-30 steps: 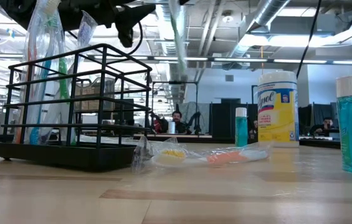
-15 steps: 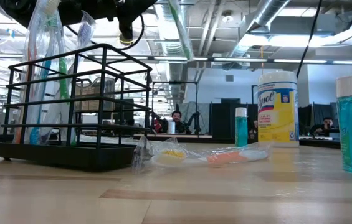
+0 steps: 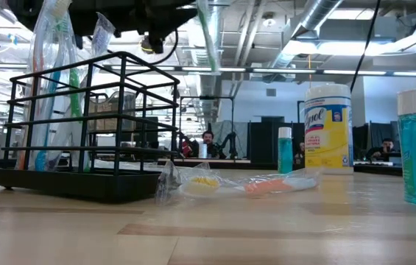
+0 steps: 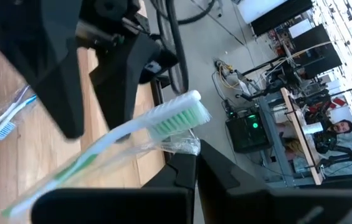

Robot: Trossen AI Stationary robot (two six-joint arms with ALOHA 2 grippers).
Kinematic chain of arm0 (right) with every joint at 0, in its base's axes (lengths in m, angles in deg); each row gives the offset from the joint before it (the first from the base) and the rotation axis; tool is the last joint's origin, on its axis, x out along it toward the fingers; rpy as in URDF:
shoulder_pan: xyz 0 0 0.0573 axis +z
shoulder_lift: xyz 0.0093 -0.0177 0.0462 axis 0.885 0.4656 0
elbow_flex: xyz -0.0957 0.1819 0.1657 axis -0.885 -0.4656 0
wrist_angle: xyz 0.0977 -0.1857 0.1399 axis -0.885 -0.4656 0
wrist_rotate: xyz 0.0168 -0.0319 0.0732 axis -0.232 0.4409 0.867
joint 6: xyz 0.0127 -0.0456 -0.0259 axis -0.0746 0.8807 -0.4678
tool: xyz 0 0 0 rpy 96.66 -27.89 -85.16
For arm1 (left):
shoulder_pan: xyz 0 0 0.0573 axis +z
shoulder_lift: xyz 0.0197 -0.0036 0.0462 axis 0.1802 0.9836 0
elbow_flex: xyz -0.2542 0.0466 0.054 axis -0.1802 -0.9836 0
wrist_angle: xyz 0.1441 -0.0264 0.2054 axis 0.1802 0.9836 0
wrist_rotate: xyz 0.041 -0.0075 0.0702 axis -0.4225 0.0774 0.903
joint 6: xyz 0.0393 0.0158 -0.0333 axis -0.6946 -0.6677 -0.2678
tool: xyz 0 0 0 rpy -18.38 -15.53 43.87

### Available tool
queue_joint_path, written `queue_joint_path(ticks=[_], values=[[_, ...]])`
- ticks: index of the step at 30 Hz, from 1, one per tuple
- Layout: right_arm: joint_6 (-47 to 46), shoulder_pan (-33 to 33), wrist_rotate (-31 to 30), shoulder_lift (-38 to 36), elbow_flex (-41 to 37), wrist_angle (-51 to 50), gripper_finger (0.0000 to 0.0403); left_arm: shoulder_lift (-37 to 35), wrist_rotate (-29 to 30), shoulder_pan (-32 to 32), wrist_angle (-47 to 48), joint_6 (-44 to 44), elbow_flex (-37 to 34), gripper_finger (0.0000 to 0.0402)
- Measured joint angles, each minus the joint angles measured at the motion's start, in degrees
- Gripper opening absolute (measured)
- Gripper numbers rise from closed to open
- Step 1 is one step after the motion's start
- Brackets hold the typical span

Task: Pick & Place toothbrushing station
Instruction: Put the green toothbrush into the mesh organizer

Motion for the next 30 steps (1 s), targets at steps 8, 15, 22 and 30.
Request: queue_joint_path(ticks=[8, 15, 22, 30], values=[[-0.1, 0.0, 0.0, 0.0, 0.0, 0.0, 0.0, 5.9, 0.0, 0.0, -0.3, -1.1, 4.9, 0.0138], [-0.1, 0.0, 0.0, 0.0, 0.0, -0.1, 0.0, 7.1, -0.8, 0.0, -0.5, -1.3, 5.5, 0.0091], [0.0, 0.0, 0.0, 0.0, 0.0, -0.2, 0.0, 7.1, -3.5, 0.0, -0.5, -1.3, 5.5, 0.0012], [0.0, 0.1, 2.7, 0.0, 0.0, -0.4, 0.0002, 7.1, -3.5, 0.1, -0.2, -1.3, 5.5, 0.0009]])
